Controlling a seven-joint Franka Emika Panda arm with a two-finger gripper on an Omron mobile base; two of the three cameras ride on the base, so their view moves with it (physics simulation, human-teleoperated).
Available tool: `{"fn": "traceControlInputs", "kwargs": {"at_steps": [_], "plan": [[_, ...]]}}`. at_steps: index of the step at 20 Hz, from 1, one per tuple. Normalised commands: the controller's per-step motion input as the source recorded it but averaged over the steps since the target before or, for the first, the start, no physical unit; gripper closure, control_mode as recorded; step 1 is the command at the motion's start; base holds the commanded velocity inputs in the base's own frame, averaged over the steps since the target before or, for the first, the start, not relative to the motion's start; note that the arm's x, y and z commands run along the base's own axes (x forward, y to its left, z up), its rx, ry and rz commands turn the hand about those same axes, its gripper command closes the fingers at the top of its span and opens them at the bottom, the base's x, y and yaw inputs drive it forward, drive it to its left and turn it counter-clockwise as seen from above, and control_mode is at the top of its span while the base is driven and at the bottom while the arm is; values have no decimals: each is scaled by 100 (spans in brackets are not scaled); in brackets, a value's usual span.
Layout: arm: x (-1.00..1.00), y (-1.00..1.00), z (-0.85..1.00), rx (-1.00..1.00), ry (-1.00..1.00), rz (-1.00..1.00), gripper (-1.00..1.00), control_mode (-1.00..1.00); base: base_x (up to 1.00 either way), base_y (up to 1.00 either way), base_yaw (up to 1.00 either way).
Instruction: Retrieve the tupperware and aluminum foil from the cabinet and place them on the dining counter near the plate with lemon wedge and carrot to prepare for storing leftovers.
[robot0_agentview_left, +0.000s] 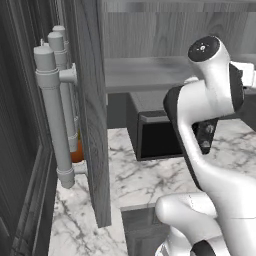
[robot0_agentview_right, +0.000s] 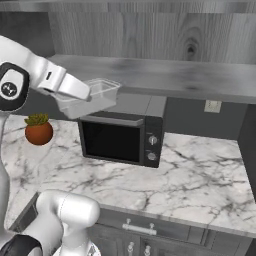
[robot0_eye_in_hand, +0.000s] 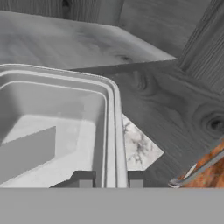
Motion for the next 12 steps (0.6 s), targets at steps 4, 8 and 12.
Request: {"fn": "traceControlInputs", "kwargs": {"at_steps": [4, 8, 12], "plan": [[-100, 0, -31, 5, 12, 37, 100, -100, 0, 0, 0], [-94, -8, -38, 6, 5, 36, 100, -100, 0, 0, 0], [-34, -33, -41, 10, 8, 18, 100, -100, 0, 0, 0]]}}
